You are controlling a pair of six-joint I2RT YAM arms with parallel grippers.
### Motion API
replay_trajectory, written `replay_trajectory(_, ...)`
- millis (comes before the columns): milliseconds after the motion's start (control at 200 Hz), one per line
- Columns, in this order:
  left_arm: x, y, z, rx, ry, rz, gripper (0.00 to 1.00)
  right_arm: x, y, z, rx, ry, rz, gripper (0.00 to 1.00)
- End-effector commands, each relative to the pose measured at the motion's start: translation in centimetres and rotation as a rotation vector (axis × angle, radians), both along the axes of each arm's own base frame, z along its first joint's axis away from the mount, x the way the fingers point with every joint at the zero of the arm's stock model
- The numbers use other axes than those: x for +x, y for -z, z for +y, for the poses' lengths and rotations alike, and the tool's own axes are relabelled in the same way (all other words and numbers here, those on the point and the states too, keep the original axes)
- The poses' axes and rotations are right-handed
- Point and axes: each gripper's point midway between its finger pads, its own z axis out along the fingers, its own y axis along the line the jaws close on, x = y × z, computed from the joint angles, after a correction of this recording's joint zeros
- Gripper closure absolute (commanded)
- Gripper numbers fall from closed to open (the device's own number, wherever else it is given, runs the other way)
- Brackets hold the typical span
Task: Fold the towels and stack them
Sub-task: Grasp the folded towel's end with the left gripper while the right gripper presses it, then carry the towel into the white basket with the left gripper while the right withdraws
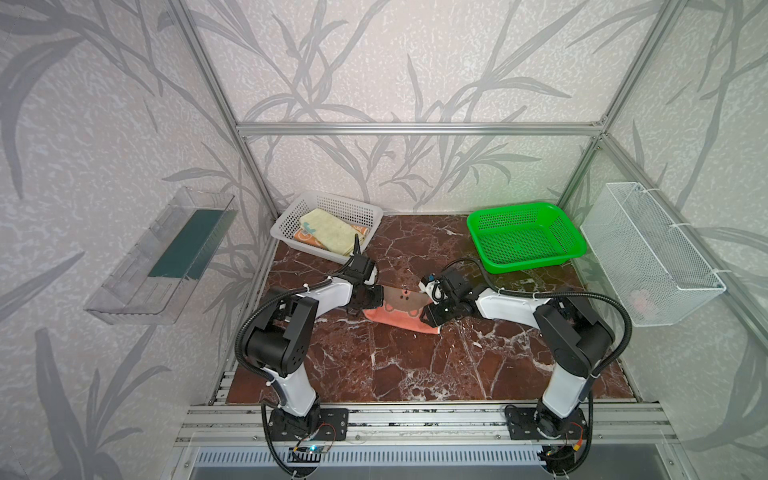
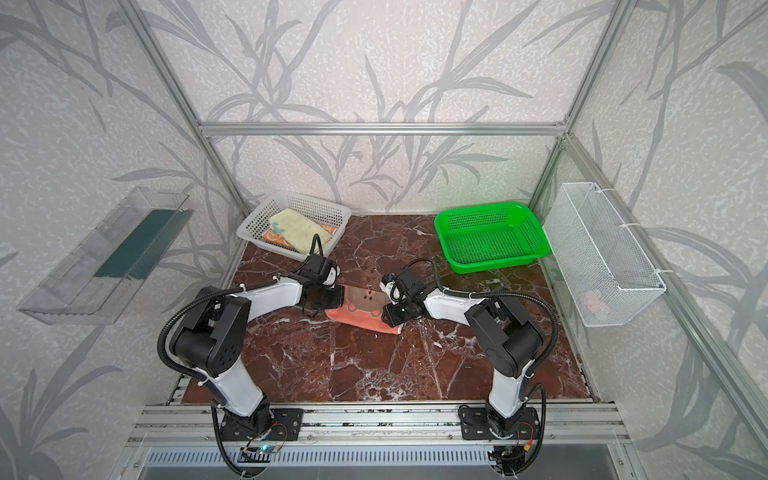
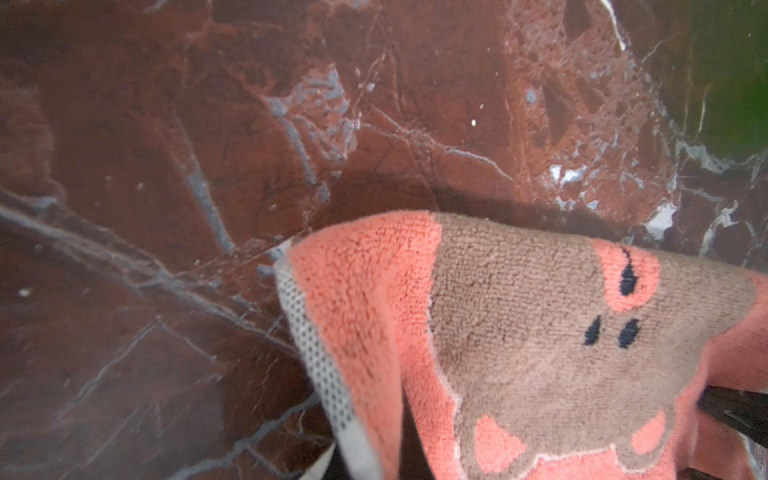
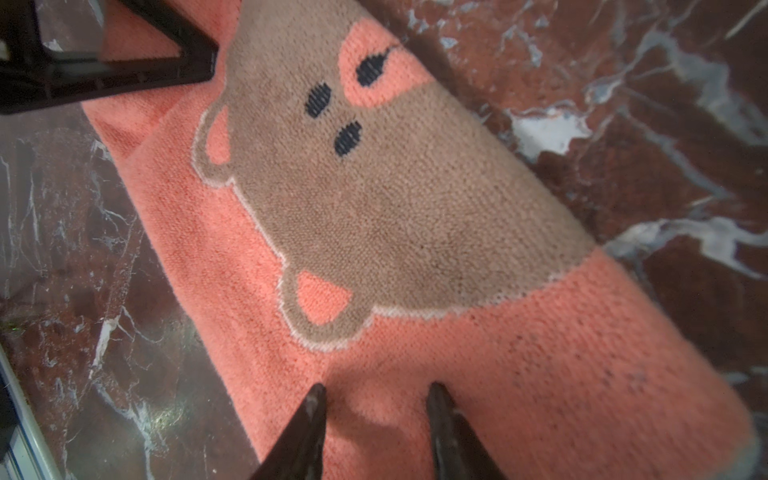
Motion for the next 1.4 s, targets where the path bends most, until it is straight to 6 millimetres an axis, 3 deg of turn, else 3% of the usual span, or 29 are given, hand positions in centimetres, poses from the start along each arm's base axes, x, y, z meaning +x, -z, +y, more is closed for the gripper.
replay_trajectory(0, -1.7, 0.7, 0.7, 0.066, 0.013, 0.058, 1.0, -1.1, 2.3, -1.3, -0.071, 0.008, 0.04, 0.58)
replay_trajectory(180, 0.0, -2.5, 0.0, 0.129, 0.083, -0.028, 1.0, -0.2, -0.5, -0.4, 0.01, -0.009, -0.053, 0.55)
replay_trajectory(450, 2.4, -5.2, 0.7, 0.263, 0.118, -0.079, 1.0, 1.2, -4.8, -1.7, 0.009, 0.03, -0.224, 0.35)
replay_trajectory(485, 2.7, -5.6, 0.8, 0.273, 0.12, -0.086, 1.0, 1.3, -5.2, -2.1, -0.003, 0.043, -0.248, 0.28)
replay_trajectory(520, 2.9, -6.0, 0.8, 0.282, 0.124, -0.091, 1.0, 1.5, -5.6, -2.7, -0.014, 0.057, -0.276, 0.07)
replay_trajectory(540, 3.1, -6.3, 0.8, 0.286, 0.128, -0.098, 1.0, 1.6, -6.0, -2.9, -0.019, 0.063, -0.294, 0.0)
replay_trajectory(760, 5.7, -9.8, 1.2, 0.381, 0.171, -0.165, 1.0, 3.0, -8.9, -6.6, -0.074, 0.199, -0.503, 0.01)
replay_trajectory(895, 7.8, -12.2, 2.0, 0.484, 0.173, -0.201, 1.0, 2.9, -9.8, -7.6, -0.09, 0.211, -0.563, 0.01)
replay_trajectory(1130, 11.8, -16.2, 1.5, 0.594, 0.277, -0.2, 1.0, 2.6, -8.9, -7.6, -0.096, 0.183, -0.569, 0.01)
replay_trajectory(1395, 16.3, -19.5, 4.1, 0.686, 0.25, -0.212, 1.0, 2.7, -7.2, -7.7, -0.134, 0.157, -0.554, 0.01)
